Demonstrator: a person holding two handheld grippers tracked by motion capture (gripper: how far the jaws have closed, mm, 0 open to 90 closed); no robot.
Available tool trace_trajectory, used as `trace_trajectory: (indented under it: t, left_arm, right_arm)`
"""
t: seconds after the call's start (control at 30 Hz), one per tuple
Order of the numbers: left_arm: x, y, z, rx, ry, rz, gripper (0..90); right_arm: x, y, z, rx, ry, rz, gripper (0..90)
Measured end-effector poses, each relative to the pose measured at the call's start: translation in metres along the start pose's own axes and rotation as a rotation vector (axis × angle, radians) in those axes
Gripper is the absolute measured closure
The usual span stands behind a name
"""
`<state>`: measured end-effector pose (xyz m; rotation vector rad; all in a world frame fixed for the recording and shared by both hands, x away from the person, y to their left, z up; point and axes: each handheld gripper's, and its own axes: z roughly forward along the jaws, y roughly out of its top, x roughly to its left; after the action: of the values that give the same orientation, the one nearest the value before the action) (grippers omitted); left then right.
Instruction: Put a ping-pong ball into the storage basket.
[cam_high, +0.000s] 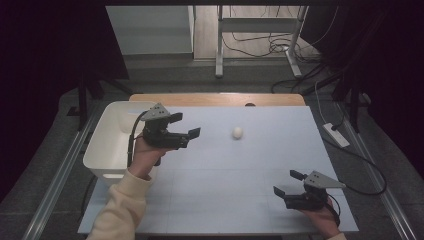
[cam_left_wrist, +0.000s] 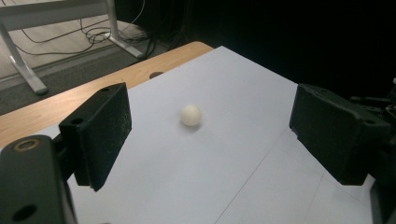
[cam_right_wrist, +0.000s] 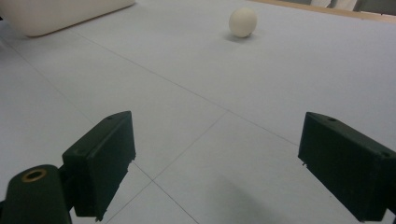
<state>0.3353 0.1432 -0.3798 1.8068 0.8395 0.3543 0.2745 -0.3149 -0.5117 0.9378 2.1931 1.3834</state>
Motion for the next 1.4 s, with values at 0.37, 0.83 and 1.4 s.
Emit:
trace_trajectory:
  t: [0.37,0.83,1.4]
  left_arm:
    - [-0.002,0.001,0.012,0.015,-0.009,0.004,13.9]
    - [-0.01,0.001,0.032,0.056,-0.025,0.031,13.8]
    - [-0.023,0.0,0.055,0.108,-0.017,0.07,13.8]
  right_arm:
    - [-0.001,-0.001,-0.001,-0.001,0.001,0.01,10.8]
    - [0.0,0.0,-0.001,-0.003,-0.004,0.011,10.8]
    - [0.002,0.001,-0.003,-0.013,0.011,-0.01,10.9]
